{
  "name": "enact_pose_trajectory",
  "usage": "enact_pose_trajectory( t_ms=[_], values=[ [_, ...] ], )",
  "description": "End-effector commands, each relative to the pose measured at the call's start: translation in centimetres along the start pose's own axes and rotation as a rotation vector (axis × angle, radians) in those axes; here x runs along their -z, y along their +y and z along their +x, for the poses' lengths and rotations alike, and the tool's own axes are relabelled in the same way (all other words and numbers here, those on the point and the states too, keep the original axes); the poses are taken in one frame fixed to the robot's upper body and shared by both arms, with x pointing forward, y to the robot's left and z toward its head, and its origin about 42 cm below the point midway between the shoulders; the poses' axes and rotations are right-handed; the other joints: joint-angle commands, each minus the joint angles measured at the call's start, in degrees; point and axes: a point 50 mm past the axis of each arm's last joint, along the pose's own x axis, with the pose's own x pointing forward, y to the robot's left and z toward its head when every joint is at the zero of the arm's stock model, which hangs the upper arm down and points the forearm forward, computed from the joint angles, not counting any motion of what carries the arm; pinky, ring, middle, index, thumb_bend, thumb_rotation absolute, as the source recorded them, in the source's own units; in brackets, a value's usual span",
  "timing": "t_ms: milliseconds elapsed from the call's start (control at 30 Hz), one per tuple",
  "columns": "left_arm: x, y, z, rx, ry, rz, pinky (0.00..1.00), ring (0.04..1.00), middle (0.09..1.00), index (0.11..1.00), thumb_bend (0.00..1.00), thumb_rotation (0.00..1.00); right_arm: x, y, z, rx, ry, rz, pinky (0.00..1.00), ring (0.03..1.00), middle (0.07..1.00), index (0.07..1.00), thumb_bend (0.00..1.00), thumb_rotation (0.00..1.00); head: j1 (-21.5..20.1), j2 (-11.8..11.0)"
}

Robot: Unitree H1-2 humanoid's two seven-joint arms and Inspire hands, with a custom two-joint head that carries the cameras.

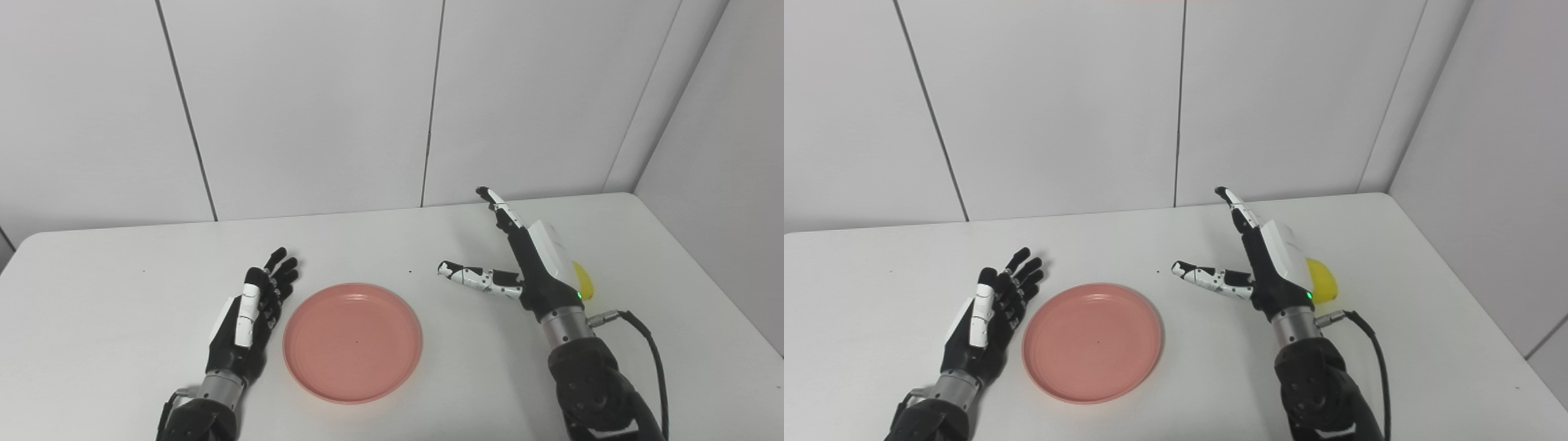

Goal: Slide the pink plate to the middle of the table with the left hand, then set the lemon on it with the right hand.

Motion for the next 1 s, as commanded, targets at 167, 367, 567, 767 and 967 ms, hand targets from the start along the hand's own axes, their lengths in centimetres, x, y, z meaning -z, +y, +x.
enact_pose_trajectory(
  t_ms=[167, 367, 567, 767, 967],
  values=[
    [1.8, 1.6, -0.9, -0.006, -0.004, 0.0, 0.99, 0.94, 0.93, 0.934, 0.84, 1.0, -0.5, -3.0, 1.5, 0.08, 0.018, -0.071, 0.81, 0.914, 0.941, 0.936, 0.8, 0.45, -0.6, 0.3],
    [1.7, 1.7, -0.8, -0.021, -0.007, 0.005, 0.97, 0.932, 0.926, 0.935, 0.86, 1.0, 0.0, -4.5, 1.7, 0.084, 0.073, -0.185, 0.79, 0.899, 0.928, 0.938, 0.84, 0.44, -0.4, 0.3],
    [1.6, 1.7, -0.8, -0.026, -0.011, 0.005, 0.97, 0.927, 0.923, 0.932, 0.86, 1.0, 0.9, -6.3, 2.1, 0.059, 0.126, -0.242, 0.78, 0.89, 0.928, 0.926, 0.86, 0.43, -0.3, 0.5],
    [1.6, 1.7, -1.0, -0.021, -0.01, 0.007, 0.97, 0.929, 0.925, 0.932, 0.85, 1.0, 2.2, -8.3, 2.4, 0.053, 0.178, -0.285, 0.75, 0.863, 0.908, 0.906, 0.91, 0.37, 0.0, 0.3],
    [1.4, 1.5, -1.1, -0.013, -0.013, 0.004, 0.97, 0.929, 0.926, 0.934, 0.85, 1.0, 3.1, -9.5, 2.0, 0.056, 0.219, -0.293, 0.73, 0.851, 0.885, 0.891, 0.91, 0.33, -0.1, 0.2]
  ],
)
